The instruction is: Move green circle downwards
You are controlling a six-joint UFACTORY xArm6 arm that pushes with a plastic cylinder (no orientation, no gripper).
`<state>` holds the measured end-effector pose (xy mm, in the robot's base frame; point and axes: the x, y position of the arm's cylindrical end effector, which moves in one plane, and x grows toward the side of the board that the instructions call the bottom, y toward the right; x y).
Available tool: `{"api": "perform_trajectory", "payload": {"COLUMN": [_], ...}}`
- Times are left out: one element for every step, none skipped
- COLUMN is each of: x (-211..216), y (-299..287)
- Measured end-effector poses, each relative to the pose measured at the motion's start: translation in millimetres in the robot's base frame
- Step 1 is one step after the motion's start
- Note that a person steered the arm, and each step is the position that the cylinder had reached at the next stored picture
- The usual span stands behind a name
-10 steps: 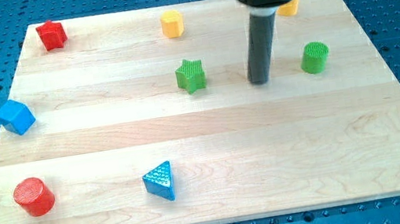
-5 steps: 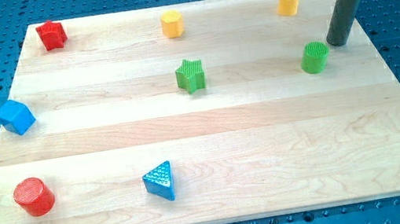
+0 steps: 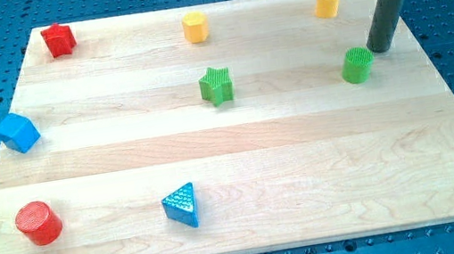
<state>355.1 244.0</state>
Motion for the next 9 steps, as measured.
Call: {"api": "perform_trajectory", "payload": {"x": [0, 0, 0, 22, 84, 138, 116, 85, 92], "y": [-10, -18, -26, -36, -51, -54, -54, -61, -93]}}
